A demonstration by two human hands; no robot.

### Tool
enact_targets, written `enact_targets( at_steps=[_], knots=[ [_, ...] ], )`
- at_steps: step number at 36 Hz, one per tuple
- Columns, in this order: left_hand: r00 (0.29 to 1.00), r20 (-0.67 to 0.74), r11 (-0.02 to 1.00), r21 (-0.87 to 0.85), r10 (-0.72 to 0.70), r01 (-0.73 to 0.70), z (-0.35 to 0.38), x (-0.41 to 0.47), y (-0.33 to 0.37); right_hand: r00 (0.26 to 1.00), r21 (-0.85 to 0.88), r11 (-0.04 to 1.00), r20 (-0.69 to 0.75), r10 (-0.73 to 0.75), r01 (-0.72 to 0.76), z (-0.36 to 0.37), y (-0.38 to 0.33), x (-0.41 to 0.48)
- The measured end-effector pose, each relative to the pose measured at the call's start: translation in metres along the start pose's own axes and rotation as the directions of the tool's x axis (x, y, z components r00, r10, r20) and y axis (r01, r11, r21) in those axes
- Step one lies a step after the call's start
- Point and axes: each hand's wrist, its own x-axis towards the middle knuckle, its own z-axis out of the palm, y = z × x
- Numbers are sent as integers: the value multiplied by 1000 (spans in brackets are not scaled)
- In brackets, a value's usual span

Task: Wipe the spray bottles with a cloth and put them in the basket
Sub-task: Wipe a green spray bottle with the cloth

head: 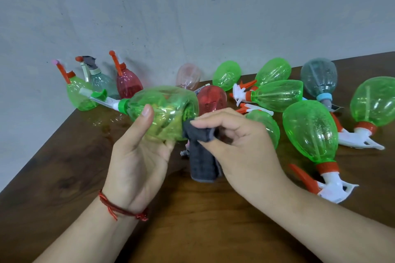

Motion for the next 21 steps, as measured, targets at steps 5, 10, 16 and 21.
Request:
enact_targets(
  at_steps=[5,10,16,21],
  knots=[
    [999,0,993,116,-34,34,-1,2,-1,989,-19,993,-91,-118,117,-9,-9,7],
    [1000,-11,996,93,12,-11,-1,0,0,998,-80,996,-44,-49,45,-8,-1,4],
    [999,-23,991,135,-24,27,-6,2,-3,994,-17,995,-41,-98,97,-7,-3,7],
    [999,-25,983,175,-47,51,-6,3,-2,992,77,996,-117,54,-45,-9,1,12]
  ],
)
